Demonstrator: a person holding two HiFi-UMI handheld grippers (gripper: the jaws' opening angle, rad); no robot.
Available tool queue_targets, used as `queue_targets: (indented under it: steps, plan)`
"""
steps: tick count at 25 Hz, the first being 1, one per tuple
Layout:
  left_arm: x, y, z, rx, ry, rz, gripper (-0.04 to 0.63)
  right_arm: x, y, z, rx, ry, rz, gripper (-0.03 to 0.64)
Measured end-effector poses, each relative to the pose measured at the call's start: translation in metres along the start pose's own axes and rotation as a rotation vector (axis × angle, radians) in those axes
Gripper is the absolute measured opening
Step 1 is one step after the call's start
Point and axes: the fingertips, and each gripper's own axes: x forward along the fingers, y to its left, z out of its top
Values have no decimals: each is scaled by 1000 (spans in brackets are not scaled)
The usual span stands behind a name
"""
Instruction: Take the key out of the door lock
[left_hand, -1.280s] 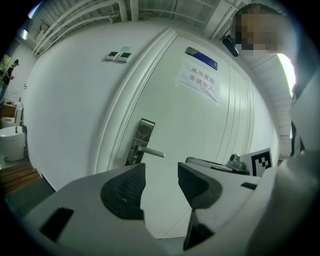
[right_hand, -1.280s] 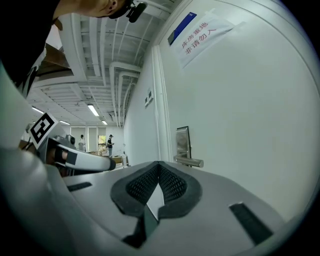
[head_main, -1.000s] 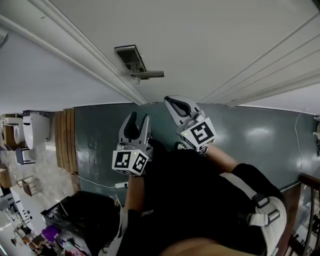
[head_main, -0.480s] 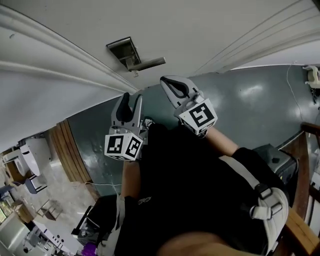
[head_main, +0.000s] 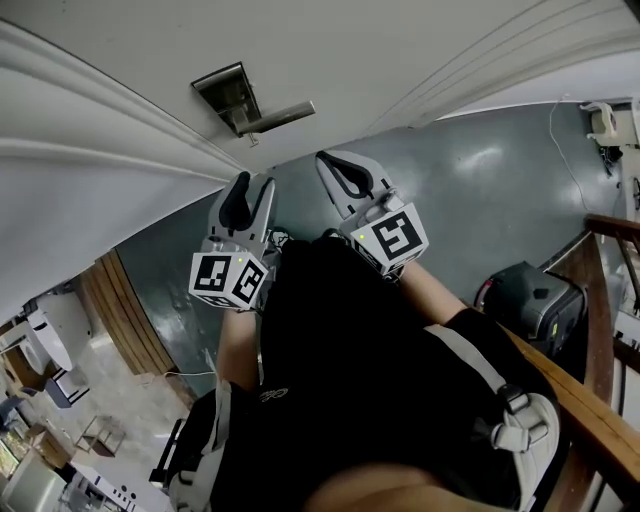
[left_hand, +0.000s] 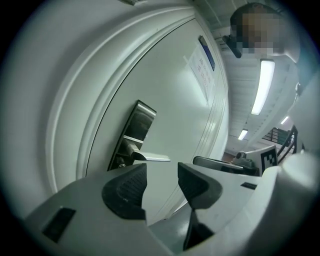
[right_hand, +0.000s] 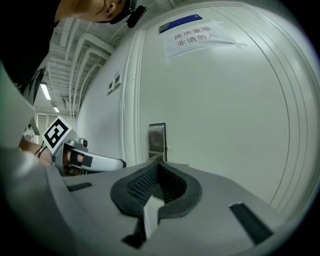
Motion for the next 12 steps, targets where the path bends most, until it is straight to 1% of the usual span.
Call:
queue_targets:
  steps: [3, 6, 12]
  plan:
    - [1, -9, -3, -15, -14, 27, 190, -10, -1, 1, -2, -13, 23, 8]
    - [0, -28, -7, -56, -39, 34, 190, -22, -4, 1, 7, -25, 51, 8]
    - [-5, -54, -33, -63, -35, 71, 190, -42, -9, -17, 35, -45, 87, 8]
